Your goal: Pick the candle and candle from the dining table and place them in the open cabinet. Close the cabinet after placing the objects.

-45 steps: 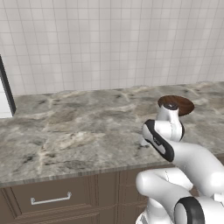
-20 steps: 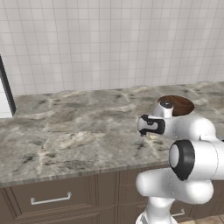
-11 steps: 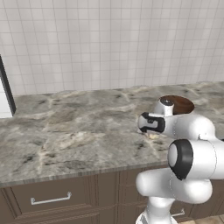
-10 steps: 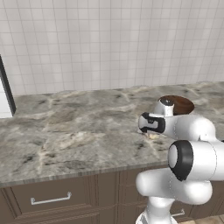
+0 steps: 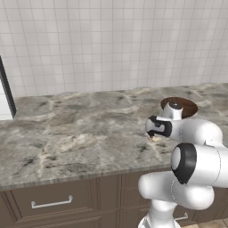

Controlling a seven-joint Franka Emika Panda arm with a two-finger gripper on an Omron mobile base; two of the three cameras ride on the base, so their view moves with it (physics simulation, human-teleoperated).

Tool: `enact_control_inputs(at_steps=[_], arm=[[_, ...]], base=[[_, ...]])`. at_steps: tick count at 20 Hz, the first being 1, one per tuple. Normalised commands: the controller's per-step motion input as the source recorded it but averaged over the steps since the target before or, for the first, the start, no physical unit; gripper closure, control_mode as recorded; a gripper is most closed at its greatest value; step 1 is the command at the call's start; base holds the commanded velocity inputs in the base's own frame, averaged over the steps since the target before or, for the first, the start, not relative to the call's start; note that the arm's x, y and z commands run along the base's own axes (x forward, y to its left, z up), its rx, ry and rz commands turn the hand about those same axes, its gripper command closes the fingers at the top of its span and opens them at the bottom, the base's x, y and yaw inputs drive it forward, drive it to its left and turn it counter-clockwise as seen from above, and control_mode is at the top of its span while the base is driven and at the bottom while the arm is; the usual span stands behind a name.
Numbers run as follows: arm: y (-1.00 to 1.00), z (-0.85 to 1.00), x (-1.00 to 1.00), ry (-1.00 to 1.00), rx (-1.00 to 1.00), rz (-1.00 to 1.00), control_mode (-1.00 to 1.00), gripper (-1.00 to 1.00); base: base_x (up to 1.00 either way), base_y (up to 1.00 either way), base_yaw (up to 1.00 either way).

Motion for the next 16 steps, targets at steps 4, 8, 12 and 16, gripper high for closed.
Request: enact_control_inputs(at_steps=[4, 8, 12, 16], arm=[[-0.29, 0.0, 0.2, 0.0, 0.0, -0.04, -1.0, -1.0], [-0.16, -0.01, 0.29, 0.0, 0.0, -0.02, -1.0, -1.0], [0.0, -0.15, 0.13, 0.0, 0.0, 0.0, -1.0, -1.0], [0.0, -0.19, 0.19, 0.0, 0.0, 0.0, -1.0, -1.0]], base=[[0.0, 0.0, 0.0], [0.0, 0.0, 0.0], [0.0, 0.0, 0.0], [0.0, 0.0, 0.0]])
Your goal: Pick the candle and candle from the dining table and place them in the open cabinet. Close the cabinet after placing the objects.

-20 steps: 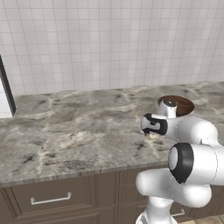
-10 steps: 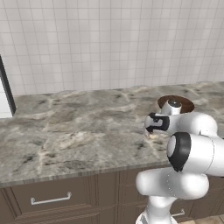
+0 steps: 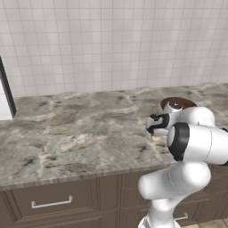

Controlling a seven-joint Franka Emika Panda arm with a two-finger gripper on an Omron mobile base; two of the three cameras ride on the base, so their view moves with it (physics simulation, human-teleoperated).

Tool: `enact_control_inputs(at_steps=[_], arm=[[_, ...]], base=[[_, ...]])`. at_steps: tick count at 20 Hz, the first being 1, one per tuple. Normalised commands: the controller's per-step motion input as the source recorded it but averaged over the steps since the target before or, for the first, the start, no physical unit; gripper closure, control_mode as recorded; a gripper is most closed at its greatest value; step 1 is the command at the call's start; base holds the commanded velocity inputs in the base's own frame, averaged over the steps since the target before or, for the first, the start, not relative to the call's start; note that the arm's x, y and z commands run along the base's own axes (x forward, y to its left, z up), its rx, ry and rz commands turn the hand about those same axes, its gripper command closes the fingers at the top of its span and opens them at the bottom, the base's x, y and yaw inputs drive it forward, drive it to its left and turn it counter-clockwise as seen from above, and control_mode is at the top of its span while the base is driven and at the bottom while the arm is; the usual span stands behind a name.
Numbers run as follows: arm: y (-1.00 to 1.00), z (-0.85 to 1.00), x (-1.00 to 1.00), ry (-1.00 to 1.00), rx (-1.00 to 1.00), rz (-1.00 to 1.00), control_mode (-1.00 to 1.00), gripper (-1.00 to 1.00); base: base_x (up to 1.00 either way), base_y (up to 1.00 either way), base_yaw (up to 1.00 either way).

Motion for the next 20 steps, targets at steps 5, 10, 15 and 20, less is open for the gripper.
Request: enact_control_inputs(at_steps=[5, 10, 15, 20], arm=[[0.0, -0.1, 0.22, 0.0, 0.0, 0.0, -1.0, -1.0], [0.0, -0.01, 0.16, 0.0, 0.0, 0.0, -1.0, -1.0], [0.0, -0.06, 0.11, 0.0, 0.0, 0.0, -1.0, 1.0], [0.0, -0.15, 0.0, 0.0, 0.03, 0.0, -1.0, 1.0]], base=[[0.0, 0.0, 0.0], [0.0, 0.0, 0.0], [0.0, 0.0, 0.0], [0.0, 0.0, 0.0]])
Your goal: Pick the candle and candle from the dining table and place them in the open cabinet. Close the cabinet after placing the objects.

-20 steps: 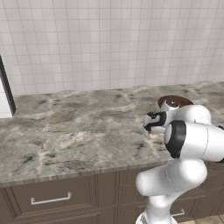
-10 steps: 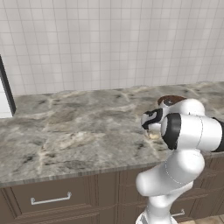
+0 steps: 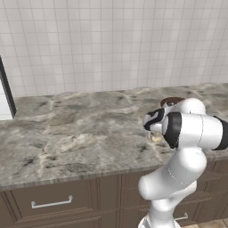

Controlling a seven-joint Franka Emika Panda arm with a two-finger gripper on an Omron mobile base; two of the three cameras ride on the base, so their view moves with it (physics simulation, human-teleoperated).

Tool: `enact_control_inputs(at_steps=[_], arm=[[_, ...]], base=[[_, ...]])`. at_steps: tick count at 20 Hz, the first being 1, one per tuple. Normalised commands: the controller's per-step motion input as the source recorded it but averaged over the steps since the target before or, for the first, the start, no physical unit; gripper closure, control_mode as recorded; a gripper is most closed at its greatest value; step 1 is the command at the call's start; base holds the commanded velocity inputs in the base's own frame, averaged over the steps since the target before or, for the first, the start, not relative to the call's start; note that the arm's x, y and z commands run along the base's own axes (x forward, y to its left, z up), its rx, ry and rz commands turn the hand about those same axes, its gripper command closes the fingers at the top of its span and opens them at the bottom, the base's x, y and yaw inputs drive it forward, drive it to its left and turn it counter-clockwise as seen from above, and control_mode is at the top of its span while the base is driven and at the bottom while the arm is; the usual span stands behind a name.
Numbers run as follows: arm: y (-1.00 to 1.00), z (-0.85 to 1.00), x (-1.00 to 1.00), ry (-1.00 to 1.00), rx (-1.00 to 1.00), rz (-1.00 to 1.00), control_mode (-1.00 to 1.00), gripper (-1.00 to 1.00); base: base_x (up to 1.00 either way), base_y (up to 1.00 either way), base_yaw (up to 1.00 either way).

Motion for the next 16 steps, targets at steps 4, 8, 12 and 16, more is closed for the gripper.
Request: enact_control_inputs(at_steps=[4, 8, 12, 16], arm=[[0.0, -0.06, -0.03, -0.05, 0.01, 0.0, -1.0, 1.0], [0.0, 0.42, -0.06, -0.13, 0.0, 0.0, -1.0, 1.0], [0.0, 0.7, 0.0, -0.13, 0.0, 0.0, -1.0, 1.0], [0.08, 0.53, -0.06, -0.08, 0.02, 0.0, -1.0, 1.0]], base=[[0.0, 0.0, 0.0], [0.0, 0.0, 0.0], [0.0, 0.0, 0.0], [0.0, 0.0, 0.0]])
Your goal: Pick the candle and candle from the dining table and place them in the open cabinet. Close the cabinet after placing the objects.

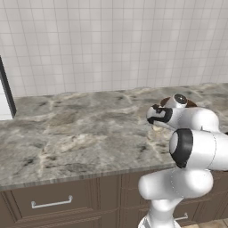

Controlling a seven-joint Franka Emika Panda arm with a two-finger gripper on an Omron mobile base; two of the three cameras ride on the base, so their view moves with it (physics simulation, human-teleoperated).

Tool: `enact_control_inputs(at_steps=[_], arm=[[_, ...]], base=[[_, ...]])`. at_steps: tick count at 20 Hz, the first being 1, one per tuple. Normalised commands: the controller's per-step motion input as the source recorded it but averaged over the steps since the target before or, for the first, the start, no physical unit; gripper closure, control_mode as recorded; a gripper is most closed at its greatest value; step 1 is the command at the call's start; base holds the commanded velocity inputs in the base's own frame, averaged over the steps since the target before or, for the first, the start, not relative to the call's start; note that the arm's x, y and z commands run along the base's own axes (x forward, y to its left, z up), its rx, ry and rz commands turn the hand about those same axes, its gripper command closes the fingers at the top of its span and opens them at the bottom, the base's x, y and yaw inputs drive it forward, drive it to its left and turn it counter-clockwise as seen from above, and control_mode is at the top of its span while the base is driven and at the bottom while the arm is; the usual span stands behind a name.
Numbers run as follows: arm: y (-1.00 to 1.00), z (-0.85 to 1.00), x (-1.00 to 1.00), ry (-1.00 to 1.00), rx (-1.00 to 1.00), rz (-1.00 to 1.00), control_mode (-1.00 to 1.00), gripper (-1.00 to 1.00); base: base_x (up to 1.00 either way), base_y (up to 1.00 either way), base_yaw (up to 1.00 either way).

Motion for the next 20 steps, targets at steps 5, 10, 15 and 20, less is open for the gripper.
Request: enact_control_inputs(at_steps=[5, 10, 15, 20], arm=[[0.12, 0.27, -0.41, -0.02, 0.04, 0.0, -1.0, 1.0], [0.25, 0.02, -0.49, 0.0, 0.08, 0.0, -1.0, 1.0], [0.25, 0.0, -0.44, 0.0, 0.04, 0.0, 1.0, 1.0], [0.0, 0.0, 0.0, 0.0, 0.0, 0.0, 1.0, 1.0]], base=[[0.0, 0.0, 0.0], [0.0, 0.0, 0.0], [-0.11, 0.05, 0.0], [-0.8, 0.15, 0.0]])
